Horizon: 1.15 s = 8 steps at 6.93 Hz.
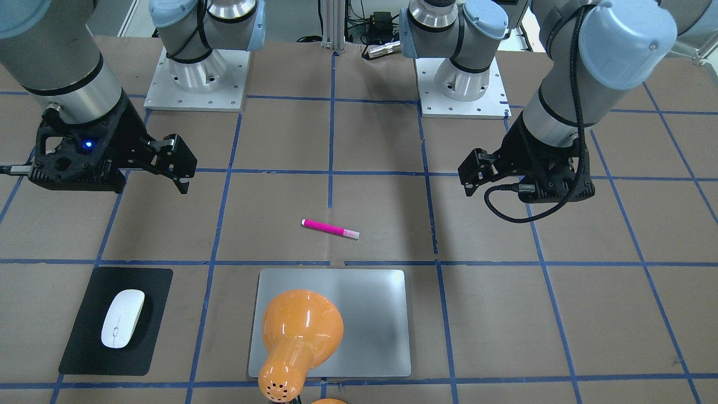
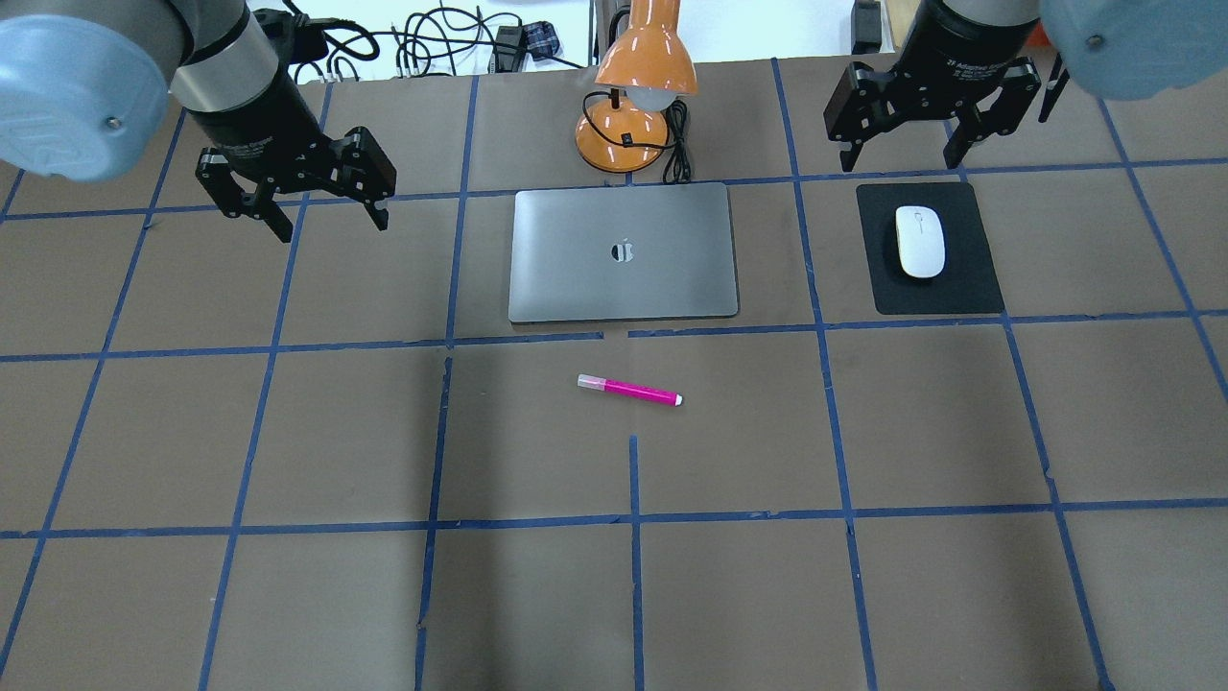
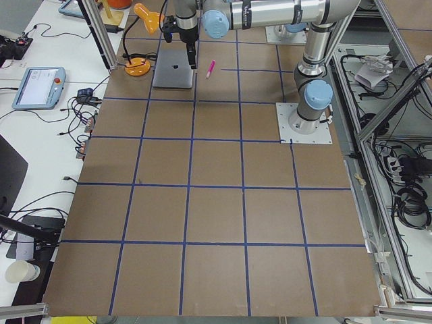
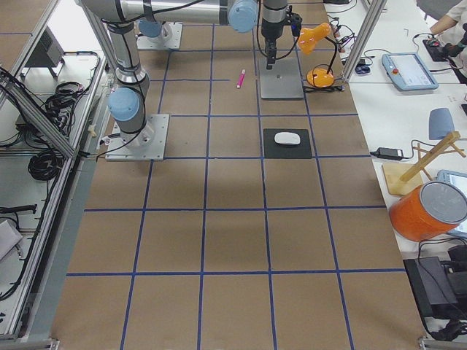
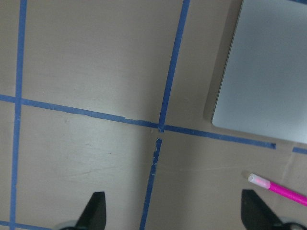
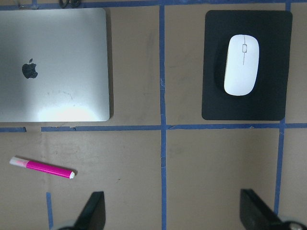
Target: Place pen and mouse around notebook
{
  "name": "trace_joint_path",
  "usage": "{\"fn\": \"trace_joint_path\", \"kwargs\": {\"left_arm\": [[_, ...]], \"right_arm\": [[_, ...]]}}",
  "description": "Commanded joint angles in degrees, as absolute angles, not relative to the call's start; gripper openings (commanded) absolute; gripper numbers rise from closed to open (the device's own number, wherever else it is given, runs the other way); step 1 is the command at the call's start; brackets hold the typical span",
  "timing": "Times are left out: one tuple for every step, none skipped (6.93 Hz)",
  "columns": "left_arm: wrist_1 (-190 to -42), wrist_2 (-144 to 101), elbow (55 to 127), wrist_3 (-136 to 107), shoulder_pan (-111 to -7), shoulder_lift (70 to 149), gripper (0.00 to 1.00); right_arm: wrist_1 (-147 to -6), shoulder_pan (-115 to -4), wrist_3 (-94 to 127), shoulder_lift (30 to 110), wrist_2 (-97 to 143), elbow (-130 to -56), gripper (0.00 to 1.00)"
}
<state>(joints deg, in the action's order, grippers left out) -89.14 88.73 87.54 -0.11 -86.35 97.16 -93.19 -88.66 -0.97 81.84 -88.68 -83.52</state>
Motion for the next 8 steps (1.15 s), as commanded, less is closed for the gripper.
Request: {"fn": "trace_joint_path", "kwargs": {"left_arm": [[-90.4, 88.9, 88.2, 1.1, -85.6, 95.0, 1.00], [-91.0, 88.9, 89.9, 1.1, -85.6, 94.3, 1.00], [-90.7, 88.7, 90.8, 1.1, -85.5, 93.6, 1.00], [-90.3, 88.6, 91.2, 1.0, -85.5, 93.7, 1.00], [-89.8, 88.5, 91.3, 1.0, -85.4, 93.7, 1.00], [-90.1, 88.8, 91.3, 1.1, -85.4, 93.5, 1.00], [-90.3, 88.6, 91.3, 1.0, -85.4, 93.3, 1.00], [-91.0, 88.3, 91.1, 0.9, -85.7, 92.1, 1.00]], "right_arm": [[-93.3, -88.8, -1.0, 81.7, -88.7, -83.5, 1.00], [-93.3, -88.8, -1.0, 81.8, -88.7, -83.6, 1.00], [-93.4, -88.8, -1.0, 81.7, -88.6, -83.6, 1.00], [-93.4, -88.8, -1.0, 81.7, -88.6, -83.4, 1.00], [-93.4, -88.8, -1.0, 81.7, -88.6, -83.4, 1.00], [-93.4, -88.8, -1.0, 81.7, -88.6, -83.5, 1.00], [-93.4, -88.8, -1.0, 81.7, -88.6, -83.4, 1.00], [-93.4, -88.8, -1.0, 81.7, -88.6, -83.4, 1.00]]}}
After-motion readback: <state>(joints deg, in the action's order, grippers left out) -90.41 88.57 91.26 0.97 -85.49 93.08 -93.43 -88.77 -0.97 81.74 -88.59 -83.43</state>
